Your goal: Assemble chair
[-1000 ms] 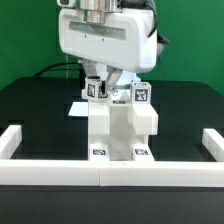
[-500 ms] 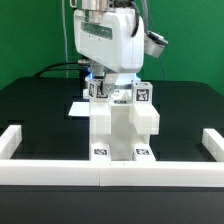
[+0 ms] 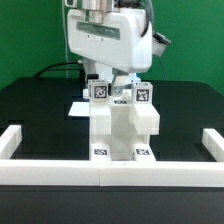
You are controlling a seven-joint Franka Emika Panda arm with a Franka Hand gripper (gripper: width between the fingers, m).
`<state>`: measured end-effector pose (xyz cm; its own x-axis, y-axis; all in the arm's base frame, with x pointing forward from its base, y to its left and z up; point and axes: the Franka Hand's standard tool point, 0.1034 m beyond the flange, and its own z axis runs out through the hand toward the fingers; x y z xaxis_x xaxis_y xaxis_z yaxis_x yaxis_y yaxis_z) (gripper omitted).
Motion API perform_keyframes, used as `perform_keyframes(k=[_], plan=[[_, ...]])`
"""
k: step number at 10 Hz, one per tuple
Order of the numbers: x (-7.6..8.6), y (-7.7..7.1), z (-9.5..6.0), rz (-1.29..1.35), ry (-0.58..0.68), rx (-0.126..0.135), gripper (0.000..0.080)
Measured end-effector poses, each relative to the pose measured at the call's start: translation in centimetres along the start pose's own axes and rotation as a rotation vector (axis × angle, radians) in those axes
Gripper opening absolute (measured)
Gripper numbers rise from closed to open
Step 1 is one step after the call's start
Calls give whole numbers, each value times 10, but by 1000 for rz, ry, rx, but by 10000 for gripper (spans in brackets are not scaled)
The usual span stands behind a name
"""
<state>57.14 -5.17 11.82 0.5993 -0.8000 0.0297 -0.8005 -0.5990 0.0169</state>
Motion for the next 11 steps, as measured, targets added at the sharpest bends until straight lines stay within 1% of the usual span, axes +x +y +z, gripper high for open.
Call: perform_keyframes(k=[3, 7, 11], plan=[[1, 0, 0, -218, 2, 1, 649], [2, 2, 1, -570, 3, 1, 649], [5, 5, 1, -828, 3, 0, 649]])
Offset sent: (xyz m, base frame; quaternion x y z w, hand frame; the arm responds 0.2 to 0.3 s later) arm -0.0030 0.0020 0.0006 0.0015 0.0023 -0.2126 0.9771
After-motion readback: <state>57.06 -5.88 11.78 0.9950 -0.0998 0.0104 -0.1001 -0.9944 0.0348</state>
